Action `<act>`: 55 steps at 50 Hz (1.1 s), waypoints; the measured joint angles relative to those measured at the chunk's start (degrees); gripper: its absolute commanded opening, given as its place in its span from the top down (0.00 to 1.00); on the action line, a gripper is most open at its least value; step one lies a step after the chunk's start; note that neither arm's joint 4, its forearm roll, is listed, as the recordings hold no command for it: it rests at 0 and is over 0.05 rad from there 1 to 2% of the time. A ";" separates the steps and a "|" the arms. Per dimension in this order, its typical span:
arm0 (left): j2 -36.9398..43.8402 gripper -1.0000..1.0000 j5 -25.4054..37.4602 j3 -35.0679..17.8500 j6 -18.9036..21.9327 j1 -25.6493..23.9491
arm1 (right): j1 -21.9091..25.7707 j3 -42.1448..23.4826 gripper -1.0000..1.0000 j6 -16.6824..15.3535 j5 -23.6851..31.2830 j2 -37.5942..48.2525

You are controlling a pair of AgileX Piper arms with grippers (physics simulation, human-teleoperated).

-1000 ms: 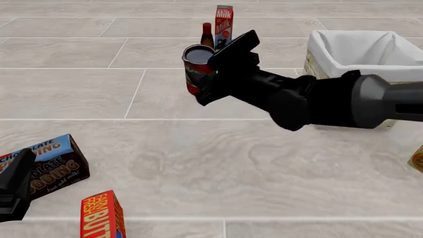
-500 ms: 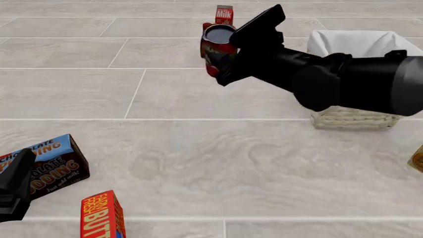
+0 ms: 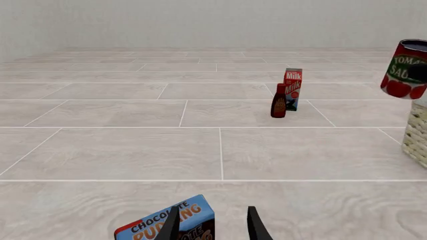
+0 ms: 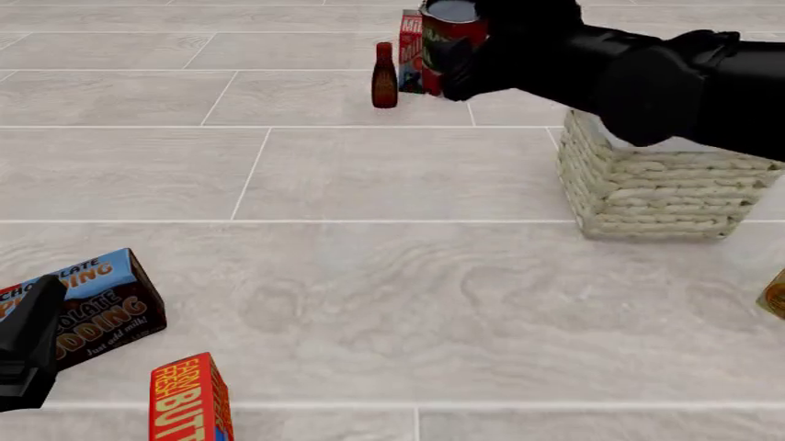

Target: Pick the tomato sauce and place it in the basket.

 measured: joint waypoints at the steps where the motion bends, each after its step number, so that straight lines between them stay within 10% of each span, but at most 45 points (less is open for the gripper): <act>1: 0.00 0.00 0.00 0.00 0.00 0.00 | -0.23 -0.38 1.00 0.21 0.52 -0.17; 55: 0.00 0.00 0.00 0.00 0.00 0.00 | -17.21 -12.08 1.00 3.57 16.74 -1.74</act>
